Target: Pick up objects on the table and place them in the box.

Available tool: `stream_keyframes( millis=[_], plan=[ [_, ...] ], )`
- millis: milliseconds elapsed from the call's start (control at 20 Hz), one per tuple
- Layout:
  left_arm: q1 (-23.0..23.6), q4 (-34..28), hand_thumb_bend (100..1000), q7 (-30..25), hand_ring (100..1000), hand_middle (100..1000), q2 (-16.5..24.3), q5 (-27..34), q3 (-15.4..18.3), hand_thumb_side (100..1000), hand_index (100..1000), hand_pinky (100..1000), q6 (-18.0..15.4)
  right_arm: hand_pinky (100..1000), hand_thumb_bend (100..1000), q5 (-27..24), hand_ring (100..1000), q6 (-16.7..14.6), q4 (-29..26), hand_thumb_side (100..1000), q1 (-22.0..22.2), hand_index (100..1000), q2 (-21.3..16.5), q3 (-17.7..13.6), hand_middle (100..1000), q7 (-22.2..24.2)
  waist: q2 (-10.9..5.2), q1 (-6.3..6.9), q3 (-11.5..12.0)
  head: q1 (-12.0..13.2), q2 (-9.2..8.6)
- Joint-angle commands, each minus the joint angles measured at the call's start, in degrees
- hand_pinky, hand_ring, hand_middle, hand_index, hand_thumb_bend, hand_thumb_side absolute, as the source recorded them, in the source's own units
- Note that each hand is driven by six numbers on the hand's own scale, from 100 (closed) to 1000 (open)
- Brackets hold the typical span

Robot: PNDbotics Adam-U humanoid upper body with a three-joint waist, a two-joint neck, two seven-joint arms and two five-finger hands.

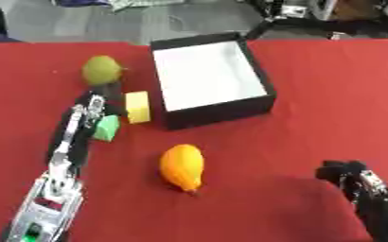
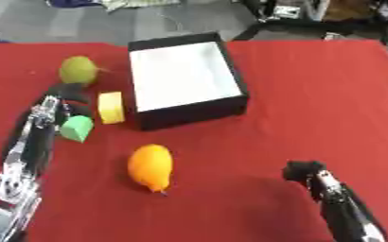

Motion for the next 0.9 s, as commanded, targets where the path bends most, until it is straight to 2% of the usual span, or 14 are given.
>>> stream_keyframes(
  millis=[50, 600, 750, 900],
  plan=[
    [-0.51, -0.87, 100, 0.07, 568, 610, 0.36, 0.15, 0.06, 957, 811, 760, -0.16, 1000, 100, -0.19, 805, -0.16, -0.81, 1000, -0.21, 794, -0.33, -0.22, 710, -0.11, -0.32, 0.76, -0.09, -0.05, -0.11],
    [-0.71, -1.17, 100, 0.14, 573, 615, 0.67, -0.24, 0.6, 940, 814, 762, -0.36, 1000, 100, -0.42, 805, -0.42, -0.8, 1000, -0.23, 794, -0.37, -0.34, 710, -0.28, -0.54, 0.73, -0.16, -0.14, -0.11],
    [-1.6, -3.03, 100, 0.59, 590, 633, 3.67, -2.81, 2.92, 910, 829, 771, -0.78, 1000, 100, -0.48, 805, -0.49, -0.78, 1000, -0.23, 794, -0.4, -0.55, 710, -0.52, -0.72, 0.84, -0.23, -0.55, -0.11],
    [-2.46, -4.79, 100, -0.55, 606, 655, 9.66, -6.9, 5.69, 886, 848, 776, -0.99, 1000, 100, -0.38, 805, -0.49, -0.65, 1000, -0.2, 794, -0.5, -0.6, 710, -0.56, -0.86, 1.08, -0.29, -0.67, -0.11]
  ],
)
